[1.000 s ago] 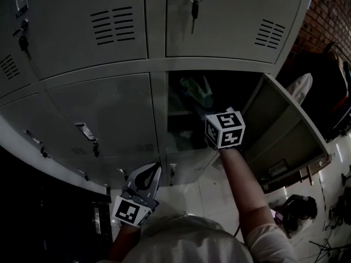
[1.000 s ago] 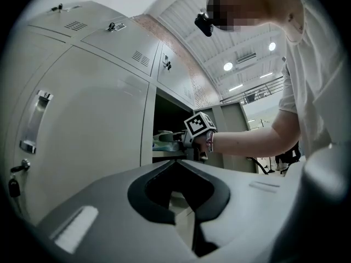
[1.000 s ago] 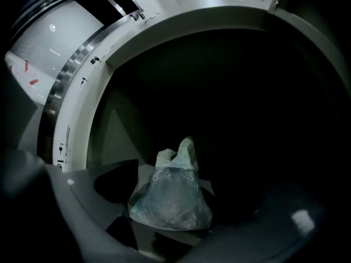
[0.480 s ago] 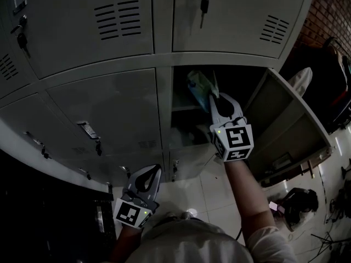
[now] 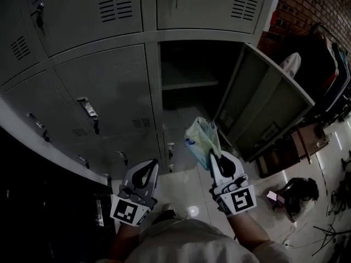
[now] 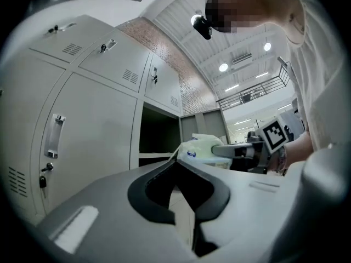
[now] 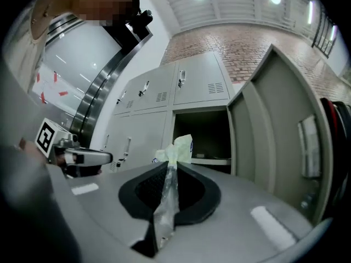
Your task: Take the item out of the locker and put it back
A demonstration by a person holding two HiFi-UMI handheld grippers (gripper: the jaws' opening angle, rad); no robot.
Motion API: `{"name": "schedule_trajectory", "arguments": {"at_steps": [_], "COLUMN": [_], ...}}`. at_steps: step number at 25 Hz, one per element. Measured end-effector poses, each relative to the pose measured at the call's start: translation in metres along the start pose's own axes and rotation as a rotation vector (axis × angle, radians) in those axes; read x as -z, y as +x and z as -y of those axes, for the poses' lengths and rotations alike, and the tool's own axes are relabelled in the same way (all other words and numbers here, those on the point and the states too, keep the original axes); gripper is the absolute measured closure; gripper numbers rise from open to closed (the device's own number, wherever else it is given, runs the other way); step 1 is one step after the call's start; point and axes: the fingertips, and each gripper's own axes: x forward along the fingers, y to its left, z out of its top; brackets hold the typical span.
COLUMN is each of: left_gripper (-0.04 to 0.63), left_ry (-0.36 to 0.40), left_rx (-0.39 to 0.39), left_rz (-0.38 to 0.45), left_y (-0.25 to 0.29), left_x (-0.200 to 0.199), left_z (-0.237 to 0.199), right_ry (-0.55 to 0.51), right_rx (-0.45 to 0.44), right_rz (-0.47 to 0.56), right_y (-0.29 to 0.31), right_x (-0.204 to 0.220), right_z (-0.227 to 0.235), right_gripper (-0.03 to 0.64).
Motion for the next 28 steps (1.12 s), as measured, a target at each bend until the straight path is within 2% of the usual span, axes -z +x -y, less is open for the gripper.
{"name": "schedule_trajectory", "arguments": {"at_steps": [9,14,20,28], "left_gripper": [0.617,0.617,0.617,0.617], "left_ry": [0.002,-0.011,0.005,-0.007], "left_rx": [-0.042,-0.088,-0.084,-0.073], "left_rz": [-0.026,-0.037,-0.028,-0.022], "left_y": [-0.07,-0.112,-0.143,-0.16], "left_x": [0.002,-0.004,-0.023,-0.035], "left_z": [0.14,0.197,0.228,0.222], "right_ry": [-0.039,-0.015,-0.017,-0.01], "right_rx": [-0.042,-0.058,-0.063,-0.086], "right_rz": [-0.018,-0.041,-0.033,-0.019], "right_y": [-0.181,-0.252,-0.286,-0.275], "right_x": [0.004,-0.002,-0.014,-0.024], "right_z": [-0.042,-0.052,-0.071,-0.098], "right_gripper": [0.607,0.607,0.607,0.607]}}
